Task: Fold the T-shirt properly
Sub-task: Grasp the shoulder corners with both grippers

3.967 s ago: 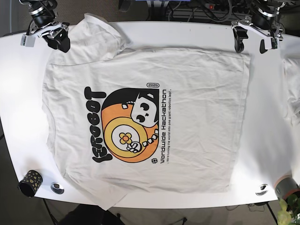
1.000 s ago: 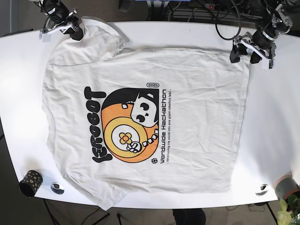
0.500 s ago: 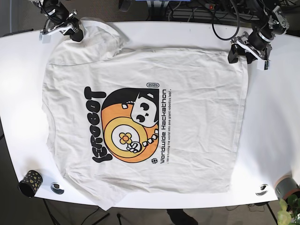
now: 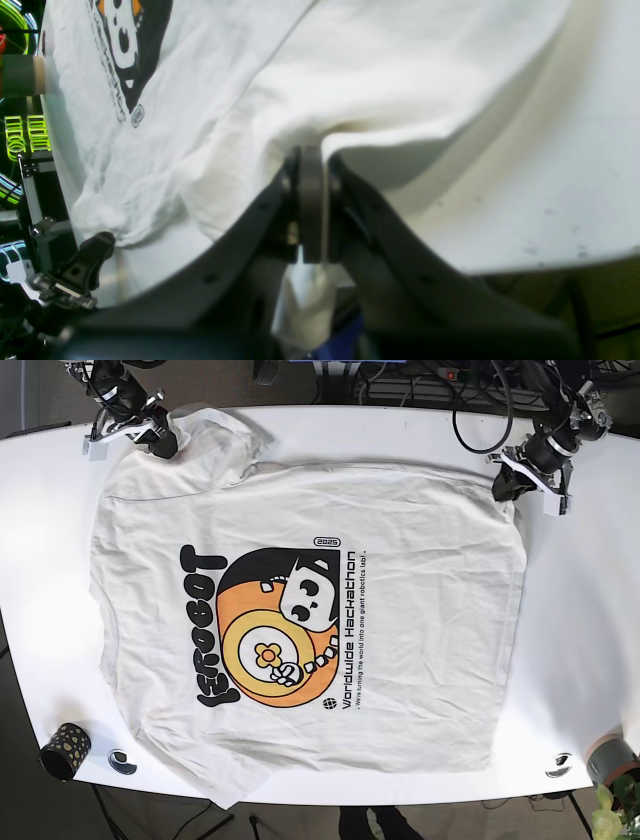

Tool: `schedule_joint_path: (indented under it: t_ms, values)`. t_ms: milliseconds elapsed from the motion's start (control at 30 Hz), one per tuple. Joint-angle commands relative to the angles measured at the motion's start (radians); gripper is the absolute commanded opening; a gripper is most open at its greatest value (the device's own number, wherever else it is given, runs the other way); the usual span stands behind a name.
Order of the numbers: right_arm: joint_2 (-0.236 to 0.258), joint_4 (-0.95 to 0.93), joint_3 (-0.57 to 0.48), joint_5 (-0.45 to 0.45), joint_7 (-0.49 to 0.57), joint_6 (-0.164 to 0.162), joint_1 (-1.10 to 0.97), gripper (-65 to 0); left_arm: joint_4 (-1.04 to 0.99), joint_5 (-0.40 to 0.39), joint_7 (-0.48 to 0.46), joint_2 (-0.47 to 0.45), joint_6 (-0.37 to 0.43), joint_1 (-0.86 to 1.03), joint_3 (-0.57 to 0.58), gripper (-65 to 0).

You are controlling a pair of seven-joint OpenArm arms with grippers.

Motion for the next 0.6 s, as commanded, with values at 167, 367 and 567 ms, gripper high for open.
schedule_joint_path:
  t_ms: [167, 367, 567]
  values:
    - [0.01, 0.057, 0.006, 0.015, 0.009, 0.009, -0.018, -65.0, 0.083, 0.008, 0.01, -0.011, -0.001, 0.012, -0.008, -65.0]
    - [-0.02, 0.129, 0.008, 0.014, 0.007, 0.009, -0.067, -65.0, 0.132, 0.005, 0.01, -0.016, -0.001, 0.076, -0.07, -65.0]
    - [-0.037, 0.2, 0.006, 0.02, 0.007, 0.007, -0.146, -65.0, 0.167, 0.009, 0.01, -0.037, -0.001, 0.15, -0.11, -65.0]
